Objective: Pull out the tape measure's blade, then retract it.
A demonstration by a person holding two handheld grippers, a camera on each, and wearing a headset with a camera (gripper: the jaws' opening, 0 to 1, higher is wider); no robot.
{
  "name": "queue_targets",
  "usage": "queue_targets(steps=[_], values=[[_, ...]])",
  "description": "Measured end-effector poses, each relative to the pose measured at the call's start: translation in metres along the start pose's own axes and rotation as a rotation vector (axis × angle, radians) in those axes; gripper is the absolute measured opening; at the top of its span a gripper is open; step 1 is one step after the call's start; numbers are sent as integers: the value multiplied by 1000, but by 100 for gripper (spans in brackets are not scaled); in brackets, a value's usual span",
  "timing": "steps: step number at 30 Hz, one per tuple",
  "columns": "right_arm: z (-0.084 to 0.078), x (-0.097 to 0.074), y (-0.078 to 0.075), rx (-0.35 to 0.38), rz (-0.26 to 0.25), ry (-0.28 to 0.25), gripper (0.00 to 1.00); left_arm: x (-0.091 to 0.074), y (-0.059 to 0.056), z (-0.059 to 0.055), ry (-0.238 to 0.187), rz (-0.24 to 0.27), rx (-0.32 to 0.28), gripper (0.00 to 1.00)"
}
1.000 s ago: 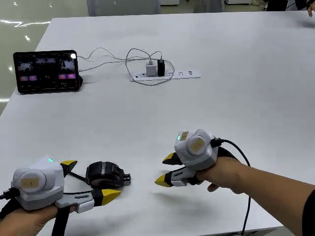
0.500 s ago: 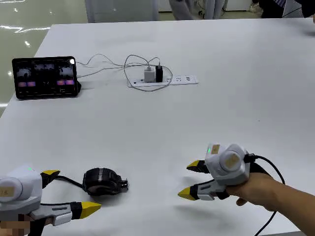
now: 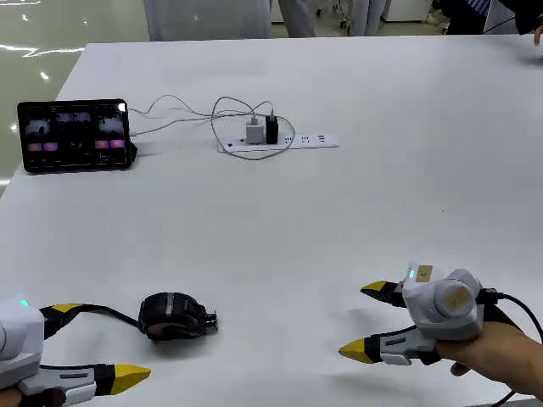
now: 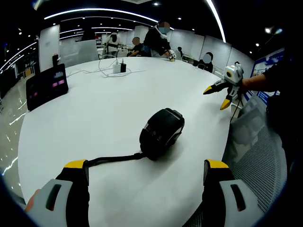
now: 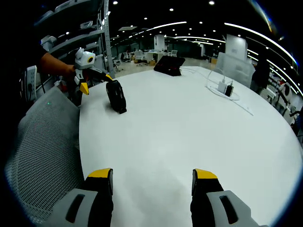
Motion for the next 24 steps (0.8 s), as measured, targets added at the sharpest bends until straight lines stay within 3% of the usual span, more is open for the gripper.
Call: queue_targets(steps=[7,15,20,24], values=[[-13,-15,-11,25,-20,11,72,-4,3,-1,2,1,23,99],[-15,-24,-16,29,-14,12,87,-9,6,-1,10,-3,31,99],[-18,-25,-16,42,-6,11,98,-13,8,-1,21,-8,32,99],[-22,-26,-17,54,-8,17,99,-14,9,-2,23,-5,41,99]])
Point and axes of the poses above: the centre of the closed fingertips' face, and the gripper's own axes: x roughly forward along the fingers, y roughly to its left, z roughly out of its top, the point moved 8 cm from there along -x, roughly backward along the fingers, and after that the axes turned 6 degrees about -y, right-handed, at the moved point
